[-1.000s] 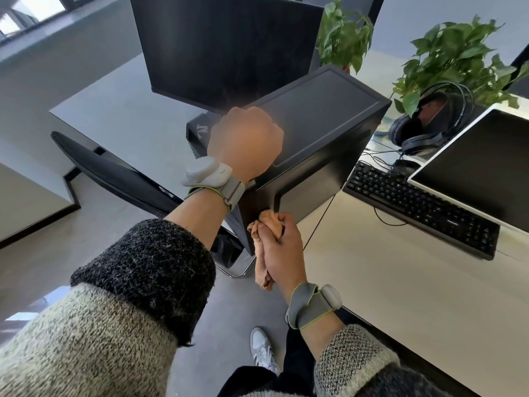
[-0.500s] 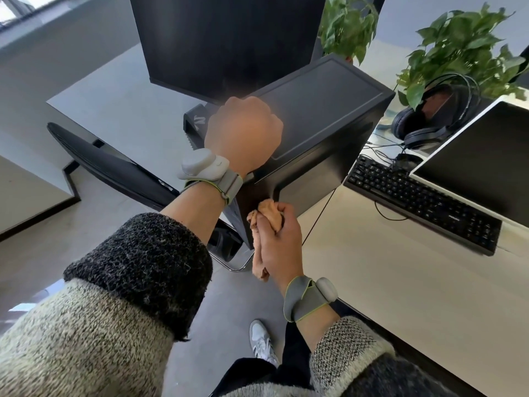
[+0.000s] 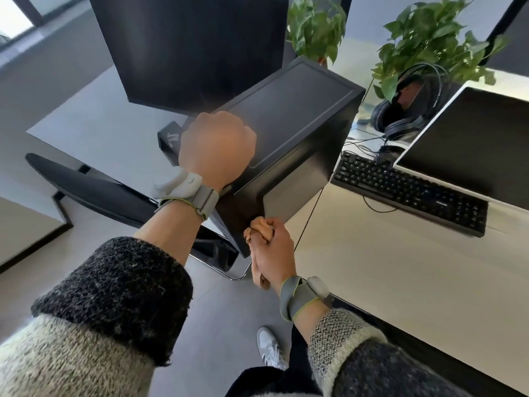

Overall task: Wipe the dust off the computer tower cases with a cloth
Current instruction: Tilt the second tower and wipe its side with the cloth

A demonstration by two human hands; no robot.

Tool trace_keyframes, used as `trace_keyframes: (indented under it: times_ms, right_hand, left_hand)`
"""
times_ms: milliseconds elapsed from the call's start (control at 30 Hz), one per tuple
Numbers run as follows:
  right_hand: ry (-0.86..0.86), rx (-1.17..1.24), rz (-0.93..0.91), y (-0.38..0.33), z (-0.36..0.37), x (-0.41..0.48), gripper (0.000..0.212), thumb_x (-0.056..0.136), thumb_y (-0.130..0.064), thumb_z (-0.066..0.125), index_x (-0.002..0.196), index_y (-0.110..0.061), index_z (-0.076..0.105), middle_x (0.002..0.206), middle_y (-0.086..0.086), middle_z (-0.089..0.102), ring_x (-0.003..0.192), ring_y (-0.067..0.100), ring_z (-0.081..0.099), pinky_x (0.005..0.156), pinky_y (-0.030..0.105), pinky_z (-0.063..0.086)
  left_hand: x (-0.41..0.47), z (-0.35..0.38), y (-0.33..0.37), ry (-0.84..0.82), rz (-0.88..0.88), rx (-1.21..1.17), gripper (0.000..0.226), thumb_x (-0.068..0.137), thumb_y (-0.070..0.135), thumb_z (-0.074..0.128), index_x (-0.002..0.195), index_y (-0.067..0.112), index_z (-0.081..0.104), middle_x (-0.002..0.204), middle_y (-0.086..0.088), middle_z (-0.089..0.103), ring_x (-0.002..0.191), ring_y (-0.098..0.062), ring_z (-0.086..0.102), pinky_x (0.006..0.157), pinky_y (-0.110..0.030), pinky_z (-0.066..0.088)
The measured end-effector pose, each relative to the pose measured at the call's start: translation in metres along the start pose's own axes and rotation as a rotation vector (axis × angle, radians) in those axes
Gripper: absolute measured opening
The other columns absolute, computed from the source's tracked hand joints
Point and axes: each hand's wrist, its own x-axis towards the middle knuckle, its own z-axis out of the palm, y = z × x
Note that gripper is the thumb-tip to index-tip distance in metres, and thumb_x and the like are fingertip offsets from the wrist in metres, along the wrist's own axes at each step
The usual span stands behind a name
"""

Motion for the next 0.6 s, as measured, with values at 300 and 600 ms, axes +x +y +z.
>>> trace_keyframes:
  times_ms: [300, 600]
  right_hand:
    - [0.002, 0.025, -0.044, -0.008, -0.005, -0.001, 0.015, 0.097, -0.019, 0.064, 0.111, -0.023, 0.06, 0.093, -0.014, 0.071, 0.086, 0.006, 0.069, 0.08, 0.021, 0.054]
    - [0.069, 0.076, -0.056, -0.03, -0.023, -0.004, 0.011, 0.1, -0.006, 0.062, 0.104, -0.016, 0.06, 0.084, -0.017, 0.065, 0.07, -0.013, 0.062, 0.065, 0.005, 0.044]
  left_hand:
    - [-0.002, 0.001, -0.002, 0.019, 0.012, 0.013, 0.043, 0.089, 0.027, 0.053, 0.049, 0.018, 0.04, 0.046, 0.006, 0.033, 0.041, -0.012, 0.036, 0.049, -0.021, 0.027]
    - [-0.002, -0.002, -0.002, -0.021, 0.011, -0.005, 0.04, 0.087, 0.026, 0.052, 0.049, 0.014, 0.043, 0.046, 0.003, 0.032, 0.039, -0.017, 0.033, 0.049, -0.022, 0.029]
